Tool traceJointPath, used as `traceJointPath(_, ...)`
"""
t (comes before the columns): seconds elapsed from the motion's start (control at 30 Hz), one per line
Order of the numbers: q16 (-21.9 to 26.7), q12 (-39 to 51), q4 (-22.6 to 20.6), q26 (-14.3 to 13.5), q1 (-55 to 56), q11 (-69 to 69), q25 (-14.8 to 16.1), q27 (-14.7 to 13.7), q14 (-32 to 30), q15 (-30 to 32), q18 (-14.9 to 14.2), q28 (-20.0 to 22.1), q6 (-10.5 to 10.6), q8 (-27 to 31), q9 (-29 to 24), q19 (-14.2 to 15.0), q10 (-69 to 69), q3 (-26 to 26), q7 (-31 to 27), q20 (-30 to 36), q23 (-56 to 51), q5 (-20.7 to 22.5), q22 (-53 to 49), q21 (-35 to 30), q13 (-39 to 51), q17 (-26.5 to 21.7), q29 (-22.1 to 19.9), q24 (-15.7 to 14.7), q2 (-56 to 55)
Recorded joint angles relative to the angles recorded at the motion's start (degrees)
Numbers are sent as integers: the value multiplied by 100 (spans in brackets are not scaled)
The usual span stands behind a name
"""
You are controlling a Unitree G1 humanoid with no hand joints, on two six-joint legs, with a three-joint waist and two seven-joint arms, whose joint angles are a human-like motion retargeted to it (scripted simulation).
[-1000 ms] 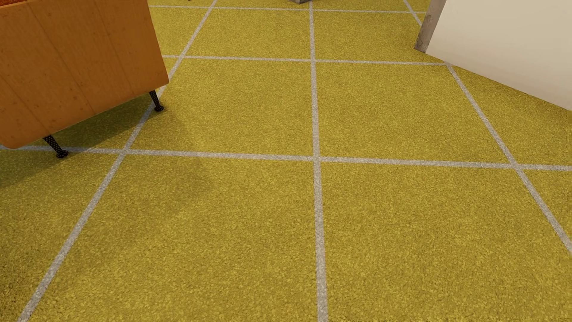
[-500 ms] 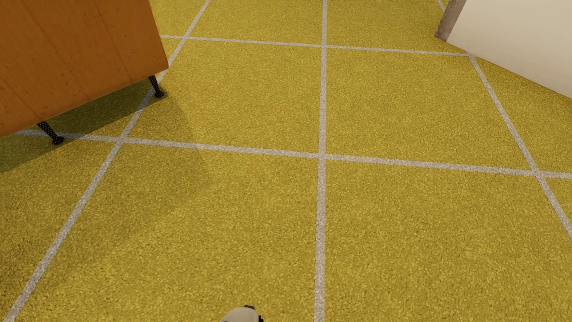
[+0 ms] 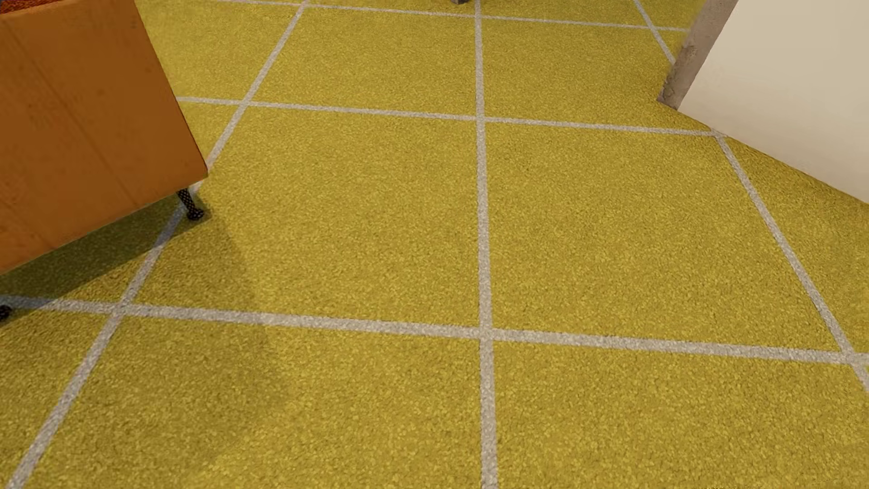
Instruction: Circle the corner
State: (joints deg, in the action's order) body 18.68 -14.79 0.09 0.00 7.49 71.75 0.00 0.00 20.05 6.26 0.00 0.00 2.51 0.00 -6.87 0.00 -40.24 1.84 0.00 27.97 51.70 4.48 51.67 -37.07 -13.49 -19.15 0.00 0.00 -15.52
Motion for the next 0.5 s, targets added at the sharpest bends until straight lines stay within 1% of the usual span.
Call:
traceJointPath(0.03,-3,38,50,0,-564,-931,0,0,-56,336,0,0,104,0,-37,0,375,-339,0,-102,-162,91,-199,94,-172,-65,0,0,-316)
traceJointPath(0.07,103,136,90,0,-998,-2026,0,0,-112,675,0,0,147,0,-37,0,738,-568,0,-75,-130,173,-394,-132,-192,-130,0,0,-638)
traceJointPath(0.1,177,265,110,0,-1415,-3107,0,0,-63,674,0,0,154,0,-14,0,979,-750,0,-88,-191,190,-558,-120,-303,-174,0,0,-860)
traceJointPath(0.13,245,371,113,0,-1781,-4049,0,0,34,-63,0,0,152,0,27,0,1184,-937,0,-129,-187,189,-713,-38,-351,-158,0,0,-1032)
traceJointPath(0.17,316,498,122,0,-2070,-4625,0,0,146,-1347,0,0,130,0,111,0,1252,-1030,0,-144,-239,154,-828,-108,-423,-182,0,0,-1175)
traceJointPath(0.2,341,610,172,0,-2259,-4643,0,0,241,-2165,0,0,160,0,169,0,1211,-1128,0,-199,-125,149,-830,-137,-454,-159,0,0,-1312)
traceJointPath(0.23,326,648,185,0,-2428,-4626,0,0,235,-1739,0,0,176,0,128,0,1126,-1331,0,-312,-134,128,-795,-229,-475,-187,0,0,-1392)
traceJointPath(0.27,288,616,271,0,-2559,-4260,0,0,-20,-355,0,0,248,0,164,0,937,-1403,0,-420,-97,185,-736,-227,-504,-194,0,0,-1625)
traceJointPath(0.3,192,542,418,0,-2492,-3813,0,0,-636,746,0,0,402,0,217,0,586,-1439,0,-521,-29,298,-632,-284,-494,-174,0,0,-1816)
traceJointPath(0.33,98,436,591,0,-2377,-3426,0,0,-1675,977,0,0,524,0,177,0,-222,-1306,0,-473,97,478,-467,-352,-455,-174,0,0,-1641)
traceJointPath(0.37,68,320,671,0,-1828,-3261,0,0,-2647,904,0,0,533,0,235,0,-1356,-1111,0,-389,188,655,-298,-394,-371,-149,0,0,-1417)
traceJointPath(0.4,96,267,814,0,-1114,-3265,0,0,-2619,682,0,0,577,0,247,0,-2617,-918,0,-167,61,844,-229,-279,-331,-160,0,0,-1097)
traceJointPath(0.43,85,208,871,0,-627,-3510,0,0,-1830,296,0,0,562,0,117,0,-3469,-634,0,-112,9,940,-253,-129,-223,-142,0,0,-456)
traceJointPath(0.47,83,161,811,0,-111,-3752,0,0,-1158,-145,0,0,450,0,32,0,-3838,-316,0,-8,49,891,-195,-112,-23,-129,0,0,166)
traceJointPath(0.5,91,82,712,0,451,-3950,0,0,-733,-571,0,0,320,0,34,0,-3750,40,0,8,-66,844,-180,15,142,-145,0,0,642)
